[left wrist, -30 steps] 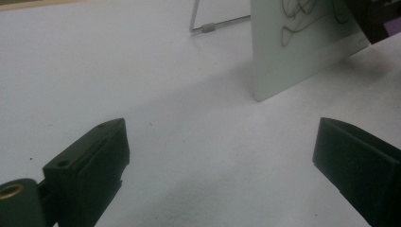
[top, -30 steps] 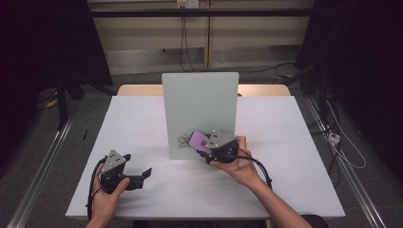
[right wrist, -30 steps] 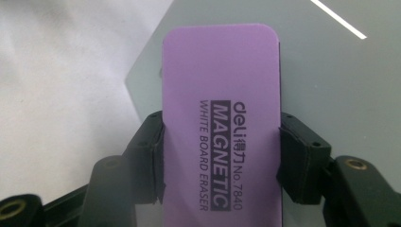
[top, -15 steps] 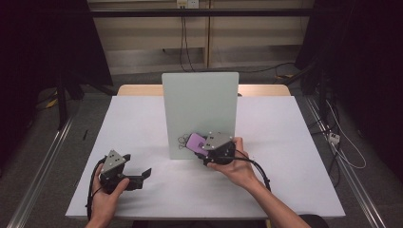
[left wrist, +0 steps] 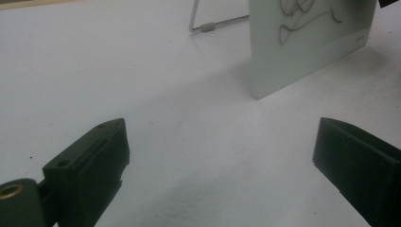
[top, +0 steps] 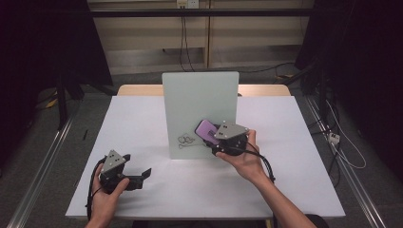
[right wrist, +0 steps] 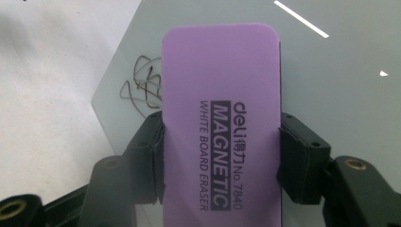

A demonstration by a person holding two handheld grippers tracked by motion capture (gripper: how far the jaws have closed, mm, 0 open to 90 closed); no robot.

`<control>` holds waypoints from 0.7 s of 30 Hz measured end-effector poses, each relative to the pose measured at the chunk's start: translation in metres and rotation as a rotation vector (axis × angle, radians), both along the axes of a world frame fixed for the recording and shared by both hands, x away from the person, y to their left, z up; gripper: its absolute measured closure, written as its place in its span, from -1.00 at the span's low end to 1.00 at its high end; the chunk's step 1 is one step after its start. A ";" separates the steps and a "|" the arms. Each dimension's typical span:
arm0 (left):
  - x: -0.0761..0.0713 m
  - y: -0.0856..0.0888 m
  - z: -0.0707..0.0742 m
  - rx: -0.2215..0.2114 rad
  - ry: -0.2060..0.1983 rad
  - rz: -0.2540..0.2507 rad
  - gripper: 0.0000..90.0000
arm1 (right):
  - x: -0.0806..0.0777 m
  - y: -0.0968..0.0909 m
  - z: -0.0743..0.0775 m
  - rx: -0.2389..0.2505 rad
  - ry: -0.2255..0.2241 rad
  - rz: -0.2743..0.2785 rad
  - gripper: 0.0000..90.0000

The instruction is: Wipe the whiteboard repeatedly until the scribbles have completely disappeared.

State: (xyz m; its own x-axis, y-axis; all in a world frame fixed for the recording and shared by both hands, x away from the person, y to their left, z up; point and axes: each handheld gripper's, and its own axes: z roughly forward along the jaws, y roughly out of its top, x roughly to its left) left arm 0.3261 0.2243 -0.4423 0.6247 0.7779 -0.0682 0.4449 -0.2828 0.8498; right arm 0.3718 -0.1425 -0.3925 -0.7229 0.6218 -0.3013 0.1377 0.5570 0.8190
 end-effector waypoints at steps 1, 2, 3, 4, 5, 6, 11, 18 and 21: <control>0.000 0.000 0.000 0.001 0.000 -0.001 -0.90 | 0.000 0.001 -0.001 -0.003 0.002 0.002 -0.07; 0.000 0.000 0.000 0.004 -0.002 -0.004 -0.90 | -0.001 0.002 -0.002 -0.006 0.003 0.006 -0.07; 0.000 0.000 0.000 0.002 -0.001 -0.002 -0.90 | -0.001 0.004 -0.004 -0.007 0.002 0.007 -0.07; 0.000 -0.001 0.000 0.001 -0.001 -0.002 -0.90 | -0.002 0.005 -0.006 -0.011 0.003 0.013 -0.07; 0.000 -0.001 0.000 0.003 -0.002 -0.003 -0.90 | -0.002 0.007 -0.009 -0.015 0.007 0.018 -0.07; 0.000 0.000 0.000 0.005 -0.002 -0.005 -0.90 | -0.003 0.009 -0.011 -0.019 0.005 0.022 -0.07; 0.000 -0.001 0.000 0.006 0.000 -0.005 -0.90 | -0.005 0.021 -0.022 -0.043 0.033 0.058 -0.07; 0.000 0.000 0.000 -0.009 -0.003 0.003 -0.90 | -0.007 0.040 -0.041 -0.088 0.091 0.124 -0.07; 0.000 0.000 0.000 -0.002 -0.003 -0.001 -0.90 | -0.008 0.045 -0.046 -0.086 0.110 0.142 -0.07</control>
